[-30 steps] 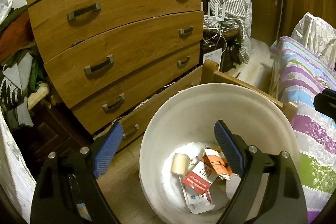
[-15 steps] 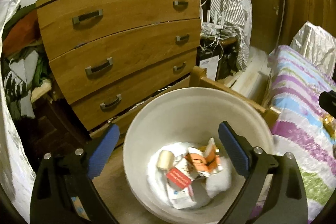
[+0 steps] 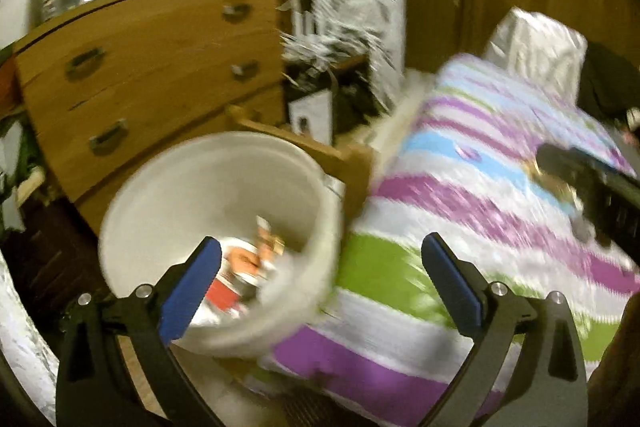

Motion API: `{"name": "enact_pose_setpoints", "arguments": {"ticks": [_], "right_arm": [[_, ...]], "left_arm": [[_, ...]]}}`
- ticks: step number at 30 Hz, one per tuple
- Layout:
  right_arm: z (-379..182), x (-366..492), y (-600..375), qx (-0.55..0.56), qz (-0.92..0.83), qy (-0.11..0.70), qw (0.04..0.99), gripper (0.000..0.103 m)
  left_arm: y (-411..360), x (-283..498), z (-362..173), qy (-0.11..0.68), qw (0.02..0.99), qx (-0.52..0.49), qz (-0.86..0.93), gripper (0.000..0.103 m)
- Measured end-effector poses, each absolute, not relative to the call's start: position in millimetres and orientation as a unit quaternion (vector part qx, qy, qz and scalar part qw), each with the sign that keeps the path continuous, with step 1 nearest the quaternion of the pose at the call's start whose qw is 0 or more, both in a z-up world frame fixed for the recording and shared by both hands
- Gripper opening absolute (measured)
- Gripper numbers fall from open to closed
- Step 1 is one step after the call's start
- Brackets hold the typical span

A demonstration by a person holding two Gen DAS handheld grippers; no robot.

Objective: Collect trash
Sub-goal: 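Return both tools to the bed toward the red apple and yarn ball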

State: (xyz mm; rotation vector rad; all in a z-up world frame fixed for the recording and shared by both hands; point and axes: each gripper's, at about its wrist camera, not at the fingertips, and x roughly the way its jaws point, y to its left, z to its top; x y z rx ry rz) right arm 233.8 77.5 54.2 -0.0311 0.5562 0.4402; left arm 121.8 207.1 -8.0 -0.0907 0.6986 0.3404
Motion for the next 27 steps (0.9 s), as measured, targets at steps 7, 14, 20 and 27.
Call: {"name": "enact_pose_setpoints", "arguments": {"ticks": [7,14,20,27], "right_arm": [[20.2,238.6,-19.3,0.036,0.169,0.304,0.937,0.043],[-14.1,235.5,-109.8,0.086,0.124,0.326,0.933,0.045],[-41.7,224.6,-181.8,0.117,0.082,0.346,0.927,0.048],[-8.2,262.2,-253.1,0.121,0.075,0.329,0.934,0.054]], "left_arm": [[136.6,138.4,-48.9,0.399,0.91,-0.006,0.115,0.097],[72.8,147.6,-73.4,0.426,0.902,0.037,0.064,0.097],[42.0,158.6,-81.1,0.433,0.9,0.046,0.037,0.097],[52.8,200.1,-71.1,0.418,0.908,0.008,0.042,0.097]]}}
